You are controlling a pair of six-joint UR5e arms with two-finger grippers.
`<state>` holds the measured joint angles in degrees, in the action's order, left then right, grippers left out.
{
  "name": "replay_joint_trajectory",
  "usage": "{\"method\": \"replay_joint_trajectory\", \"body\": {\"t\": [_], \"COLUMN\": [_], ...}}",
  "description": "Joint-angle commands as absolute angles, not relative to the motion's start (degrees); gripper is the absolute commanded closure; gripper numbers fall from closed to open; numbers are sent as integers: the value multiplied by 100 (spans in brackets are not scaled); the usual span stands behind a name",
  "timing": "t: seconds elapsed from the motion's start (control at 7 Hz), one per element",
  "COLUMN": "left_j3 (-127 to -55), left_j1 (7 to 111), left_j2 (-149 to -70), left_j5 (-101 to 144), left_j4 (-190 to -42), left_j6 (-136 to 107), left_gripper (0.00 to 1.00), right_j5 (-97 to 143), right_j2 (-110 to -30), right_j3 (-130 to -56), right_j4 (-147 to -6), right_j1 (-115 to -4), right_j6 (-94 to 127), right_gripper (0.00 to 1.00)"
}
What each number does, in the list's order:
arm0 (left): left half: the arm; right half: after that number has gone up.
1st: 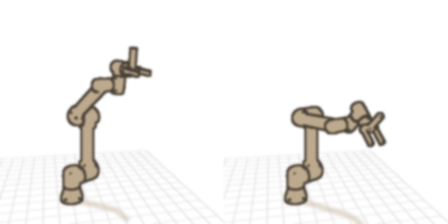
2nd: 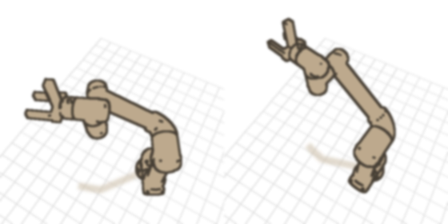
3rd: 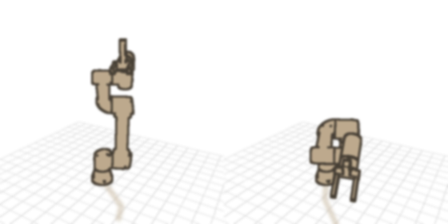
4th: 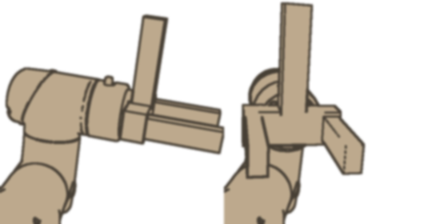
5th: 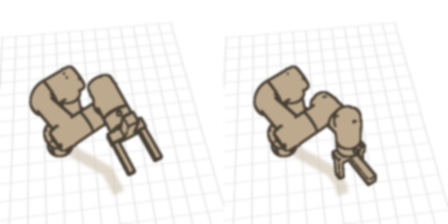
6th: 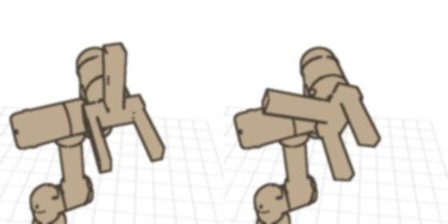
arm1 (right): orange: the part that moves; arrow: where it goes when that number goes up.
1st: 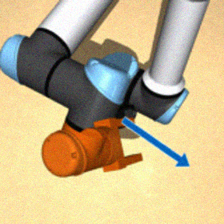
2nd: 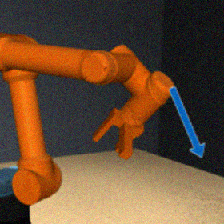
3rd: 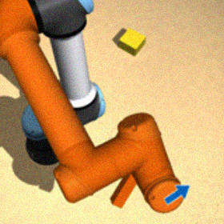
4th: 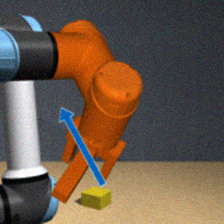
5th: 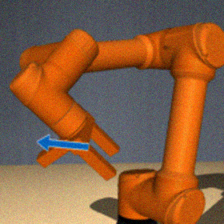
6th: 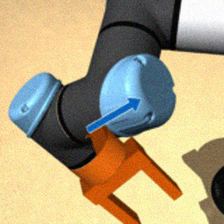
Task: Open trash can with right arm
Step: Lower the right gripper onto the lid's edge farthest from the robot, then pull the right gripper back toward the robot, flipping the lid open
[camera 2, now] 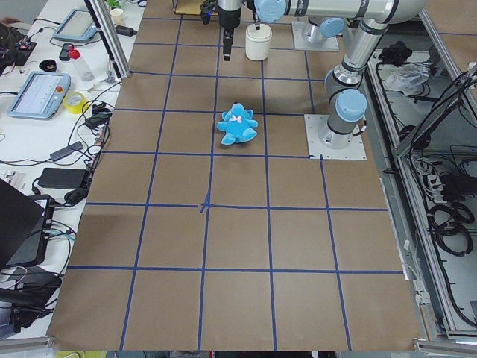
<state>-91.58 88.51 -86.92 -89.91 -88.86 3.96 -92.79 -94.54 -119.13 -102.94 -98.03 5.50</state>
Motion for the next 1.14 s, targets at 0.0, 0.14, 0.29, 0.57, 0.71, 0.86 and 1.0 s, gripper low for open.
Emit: {"method": "replay_joint_trajectory", "body": {"t": [0.0, 0.14, 0.29, 0.57, 0.71, 0.86, 1.0], "left_j3": [-9158, -9158, -9158, -9158, -9158, -9158, -9158], "left_j1": [8851, 8851, 8851, 8851, 8851, 8851, 8851], "left_j2": [-8692, -8692, -8692, -8692, -8692, -8692, -8692], "left_j5": [-8991, -8991, -8991, -8991, -8991, -8991, -9000], "left_j4": [-8886, -8886, -8886, -8886, -8886, -8886, -8886], "left_j6": [396, 396, 396, 396, 396, 396, 396], "left_gripper": [0, 0, 0, 0, 0, 0, 0], "right_j5": [-9264, -9272, -9290, -9264, -9246, -9246, -9237], "right_j2": [-9378, -9387, -9413, -9492, -9440, -9309, -9029], "right_j3": [-12005, -11962, -11866, -11115, -10326, -9614, -9067], "right_j4": [-10318, -10327, -10362, -9858, -8956, -8538, -8552], "right_j1": [-9826, -9826, -9826, -9817, -9809, -9756, -9634], "right_j6": [545, 545, 562, 562, 571, 563, 545], "right_gripper": [100, 100, 64, 0, 0, 0, 0]}}
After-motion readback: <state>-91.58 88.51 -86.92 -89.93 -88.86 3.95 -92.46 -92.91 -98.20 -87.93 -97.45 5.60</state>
